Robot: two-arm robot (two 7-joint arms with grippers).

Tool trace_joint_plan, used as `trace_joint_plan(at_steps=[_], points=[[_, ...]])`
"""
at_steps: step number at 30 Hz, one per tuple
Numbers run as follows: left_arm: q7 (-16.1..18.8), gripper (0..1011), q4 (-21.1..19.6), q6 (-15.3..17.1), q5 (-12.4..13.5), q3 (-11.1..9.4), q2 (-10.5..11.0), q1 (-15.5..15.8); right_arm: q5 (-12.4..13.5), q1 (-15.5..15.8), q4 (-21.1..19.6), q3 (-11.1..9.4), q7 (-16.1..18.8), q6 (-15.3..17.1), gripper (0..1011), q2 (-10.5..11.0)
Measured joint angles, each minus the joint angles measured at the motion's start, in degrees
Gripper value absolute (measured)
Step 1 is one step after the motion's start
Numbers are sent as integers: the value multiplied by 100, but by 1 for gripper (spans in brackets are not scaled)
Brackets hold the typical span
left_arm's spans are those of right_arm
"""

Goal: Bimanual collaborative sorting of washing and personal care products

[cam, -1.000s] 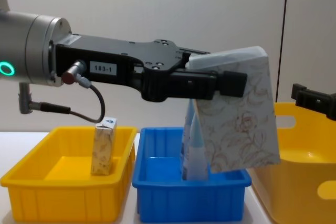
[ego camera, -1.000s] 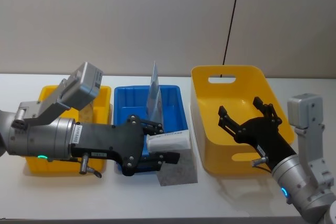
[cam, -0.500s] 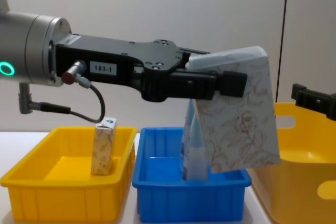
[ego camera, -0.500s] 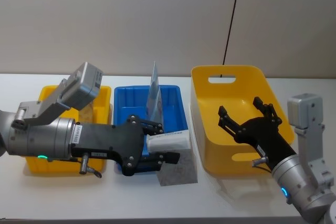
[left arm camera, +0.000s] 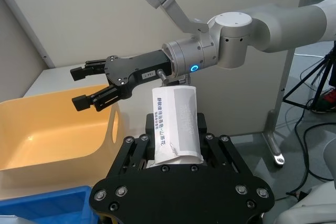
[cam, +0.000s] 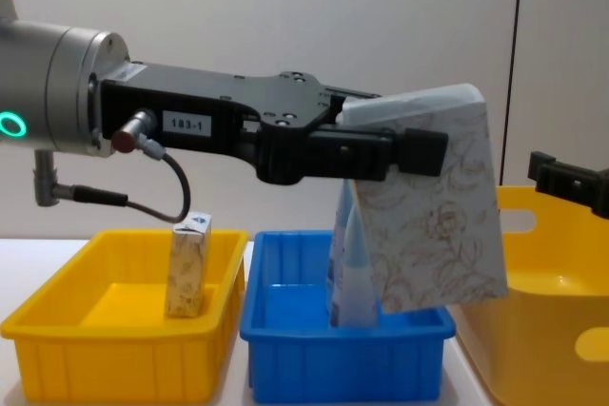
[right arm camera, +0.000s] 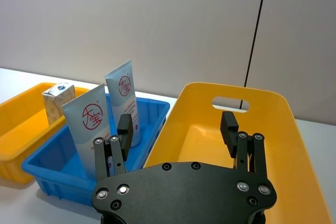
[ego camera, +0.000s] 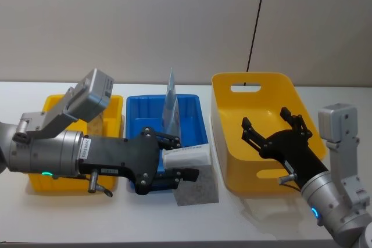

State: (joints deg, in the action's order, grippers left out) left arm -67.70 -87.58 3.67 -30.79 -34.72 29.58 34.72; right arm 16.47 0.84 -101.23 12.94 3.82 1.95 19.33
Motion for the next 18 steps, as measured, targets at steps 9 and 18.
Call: trace_joint_plan(at_steps=[9, 18], points=[[0, 364, 0, 0, 0, 0, 0, 0, 0, 0, 0, 0, 0, 0, 1002, 0], [0, 364, 0, 0, 0, 0, 0, 0, 0, 0, 0, -1, 2, 0, 1002, 0]])
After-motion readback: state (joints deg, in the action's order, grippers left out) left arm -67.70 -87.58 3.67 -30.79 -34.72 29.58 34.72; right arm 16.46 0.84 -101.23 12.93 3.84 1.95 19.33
